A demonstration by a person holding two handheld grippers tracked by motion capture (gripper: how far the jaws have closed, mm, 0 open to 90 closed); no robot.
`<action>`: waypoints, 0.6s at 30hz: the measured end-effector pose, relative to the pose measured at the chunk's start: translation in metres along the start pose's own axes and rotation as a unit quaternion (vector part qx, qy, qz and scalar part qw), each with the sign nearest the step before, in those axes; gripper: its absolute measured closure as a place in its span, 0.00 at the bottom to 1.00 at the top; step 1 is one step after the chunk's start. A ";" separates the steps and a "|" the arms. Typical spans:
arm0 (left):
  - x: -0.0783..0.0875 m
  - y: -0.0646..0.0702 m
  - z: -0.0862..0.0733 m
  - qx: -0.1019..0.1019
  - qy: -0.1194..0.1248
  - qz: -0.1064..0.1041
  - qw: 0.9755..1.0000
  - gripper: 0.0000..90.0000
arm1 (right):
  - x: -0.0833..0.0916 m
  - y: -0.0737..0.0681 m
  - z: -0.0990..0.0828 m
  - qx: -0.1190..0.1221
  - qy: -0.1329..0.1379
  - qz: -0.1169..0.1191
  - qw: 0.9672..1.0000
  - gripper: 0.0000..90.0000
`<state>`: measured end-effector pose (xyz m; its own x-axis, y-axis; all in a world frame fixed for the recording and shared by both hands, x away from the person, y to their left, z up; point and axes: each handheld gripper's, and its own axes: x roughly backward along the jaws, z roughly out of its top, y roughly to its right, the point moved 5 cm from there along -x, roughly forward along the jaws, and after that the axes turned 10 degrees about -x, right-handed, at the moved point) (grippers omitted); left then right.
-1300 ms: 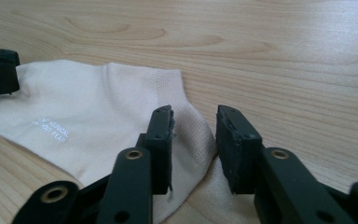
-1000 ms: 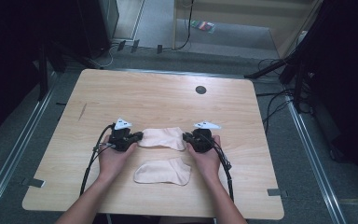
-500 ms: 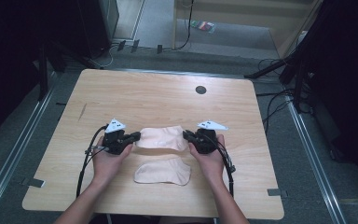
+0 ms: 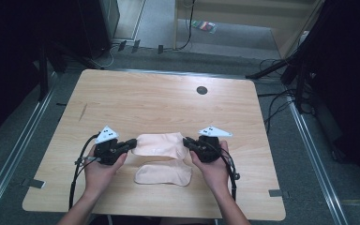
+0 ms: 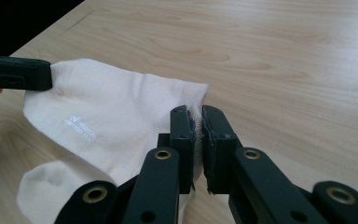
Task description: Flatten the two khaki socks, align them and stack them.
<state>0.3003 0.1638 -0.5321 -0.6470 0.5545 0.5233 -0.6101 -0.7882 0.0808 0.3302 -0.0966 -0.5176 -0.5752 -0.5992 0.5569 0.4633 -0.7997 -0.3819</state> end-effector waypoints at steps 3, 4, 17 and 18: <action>0.006 0.013 -0.006 -0.001 -0.004 -0.007 1.000 0.99 | 0.006 0.000 -0.011 -0.009 -0.009 -0.002 1.000 0.94; 0.007 0.015 -0.008 -0.004 -0.006 -0.007 1.000 0.99 | 0.008 0.000 -0.014 -0.011 -0.011 -0.002 1.000 0.94; 0.017 0.046 -0.034 -0.035 -0.039 -0.012 0.999 0.99 | 0.027 -0.002 -0.050 -0.019 -0.038 -0.002 0.999 0.94; 0.016 0.049 -0.037 -0.043 -0.044 -0.010 0.998 0.99 | 0.027 -0.001 -0.052 -0.018 -0.038 -0.003 0.999 0.94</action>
<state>0.2434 0.1441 -0.5511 -0.5944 0.5412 0.5948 -0.6614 -0.7497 0.0212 0.2790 -0.1139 -0.5401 -0.5237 -0.5910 0.6135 0.4348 -0.8048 -0.4041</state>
